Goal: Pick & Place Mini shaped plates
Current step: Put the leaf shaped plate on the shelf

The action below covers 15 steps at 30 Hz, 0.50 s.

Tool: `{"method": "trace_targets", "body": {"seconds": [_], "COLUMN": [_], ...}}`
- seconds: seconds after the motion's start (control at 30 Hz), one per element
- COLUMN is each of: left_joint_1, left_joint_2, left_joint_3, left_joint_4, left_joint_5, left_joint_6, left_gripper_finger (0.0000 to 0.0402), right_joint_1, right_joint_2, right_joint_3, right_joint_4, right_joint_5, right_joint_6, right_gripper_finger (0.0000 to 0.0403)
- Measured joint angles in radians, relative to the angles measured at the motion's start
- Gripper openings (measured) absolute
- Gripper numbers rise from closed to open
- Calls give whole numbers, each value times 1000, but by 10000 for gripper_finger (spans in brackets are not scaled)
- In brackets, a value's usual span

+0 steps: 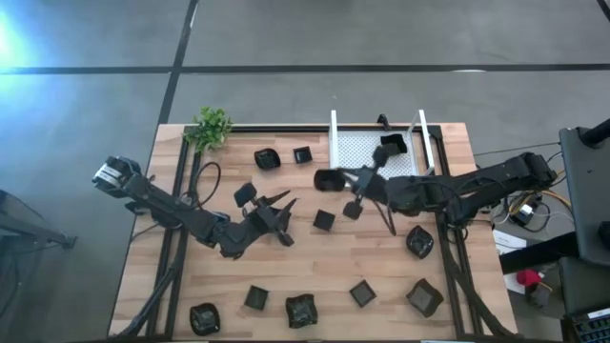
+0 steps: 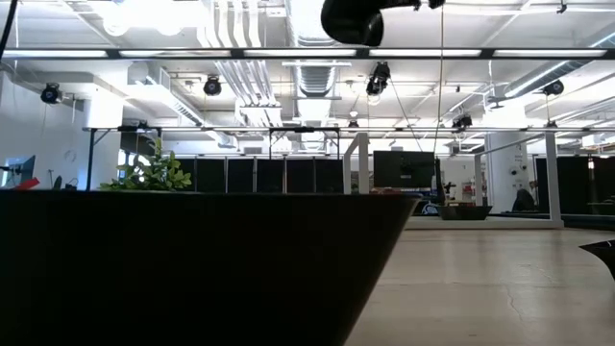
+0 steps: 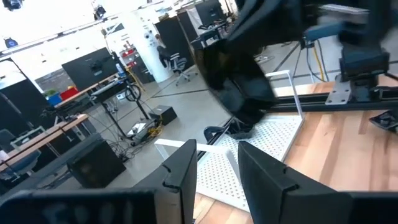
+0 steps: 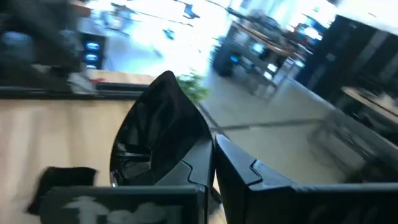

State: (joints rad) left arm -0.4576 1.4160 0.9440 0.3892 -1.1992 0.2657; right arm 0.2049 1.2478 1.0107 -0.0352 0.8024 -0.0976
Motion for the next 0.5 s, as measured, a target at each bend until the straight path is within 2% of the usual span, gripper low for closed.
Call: {"method": "trace_targets", "body": {"seconds": [0.13,0.3,0.37,0.5], "left_joint_1": [-19,-33,-38,-40], "left_joint_2": [-4,-10,-12,-12], "left_joint_3": [0,0,0,0], "left_joint_4": [0,0,-1,-1], "left_joint_5": [0,0,0,0], "left_joint_6": [1,1,1,1], "left_gripper_finger": [113,113,113,113], "right_joint_1": [-65,-216,-288,-438], "right_joint_2": [-61,-118,-130,-133], "right_joint_3": [0,0,0,0], "right_joint_4": [-124,-302,-348,-388], "right_joint_5": [35,28,-9,-179], "right_joint_6": [144,286,320,334], "right_gripper_finger": [12,9,9,8]}}
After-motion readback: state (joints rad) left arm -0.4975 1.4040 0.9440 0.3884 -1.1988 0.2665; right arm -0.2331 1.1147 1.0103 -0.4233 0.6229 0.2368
